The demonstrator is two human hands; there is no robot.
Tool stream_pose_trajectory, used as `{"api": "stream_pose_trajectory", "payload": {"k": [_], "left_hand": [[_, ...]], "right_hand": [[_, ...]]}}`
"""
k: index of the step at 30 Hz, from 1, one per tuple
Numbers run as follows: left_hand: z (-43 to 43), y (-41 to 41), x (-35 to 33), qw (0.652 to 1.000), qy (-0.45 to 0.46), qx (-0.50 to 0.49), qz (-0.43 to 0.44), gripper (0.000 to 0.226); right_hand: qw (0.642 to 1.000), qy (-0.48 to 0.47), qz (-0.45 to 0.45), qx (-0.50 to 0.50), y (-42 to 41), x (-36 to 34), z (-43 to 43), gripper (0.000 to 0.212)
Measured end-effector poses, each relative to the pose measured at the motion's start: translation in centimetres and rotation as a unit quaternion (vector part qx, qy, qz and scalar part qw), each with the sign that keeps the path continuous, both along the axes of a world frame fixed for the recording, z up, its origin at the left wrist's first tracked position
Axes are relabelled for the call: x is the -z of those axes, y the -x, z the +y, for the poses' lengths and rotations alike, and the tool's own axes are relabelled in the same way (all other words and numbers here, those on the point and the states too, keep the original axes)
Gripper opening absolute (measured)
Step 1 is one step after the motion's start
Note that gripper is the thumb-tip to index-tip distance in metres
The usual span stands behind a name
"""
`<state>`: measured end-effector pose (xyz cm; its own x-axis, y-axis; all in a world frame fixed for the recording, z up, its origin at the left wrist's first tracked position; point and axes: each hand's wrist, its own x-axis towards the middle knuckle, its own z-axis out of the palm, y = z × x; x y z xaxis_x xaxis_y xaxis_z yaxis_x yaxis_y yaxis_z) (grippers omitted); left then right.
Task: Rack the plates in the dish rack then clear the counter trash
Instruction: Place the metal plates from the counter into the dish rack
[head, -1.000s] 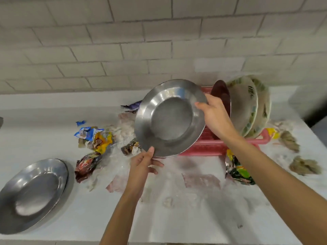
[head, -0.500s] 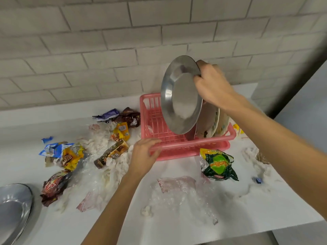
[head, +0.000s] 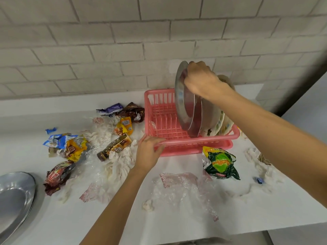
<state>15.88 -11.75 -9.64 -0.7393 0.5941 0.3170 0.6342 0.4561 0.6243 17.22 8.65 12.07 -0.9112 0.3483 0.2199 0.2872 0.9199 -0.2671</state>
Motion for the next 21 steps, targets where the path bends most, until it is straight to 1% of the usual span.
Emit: {"api": "stream_pose_trajectory", "payload": {"k": [5, 8, 12, 17, 21], "left_hand": [[0.1, -0.3, 0.3, 1.000, -0.010, -0.004, -0.010, 0.025], [0.1, -0.1, 0.4, 1.000, -0.013, -0.009, -0.008, 0.023], [0.0, 0.0, 0.4, 1.000, -0.017, -0.009, -0.007, 0.023], [-0.1, -0.1, 0.6, 1.000, -0.023, -0.011, -0.010, 0.023], [0.0, -0.1, 0.5, 0.999, -0.028, -0.014, -0.016, 0.021]], "right_hand": [[0.997, 0.003, -0.072, 0.022, 1.0, 1.1, -0.7, 0.026], [0.996, -0.005, -0.087, 0.032, 1.3, 1.8, -0.6, 0.028], [0.992, 0.011, -0.114, 0.046, 2.0, 2.7, -0.9, 0.029], [0.992, 0.000, -0.116, 0.047, 2.3, 3.9, -1.1, 0.027], [0.991, 0.002, -0.121, 0.053, 2.7, 4.7, -0.8, 0.034]]}}
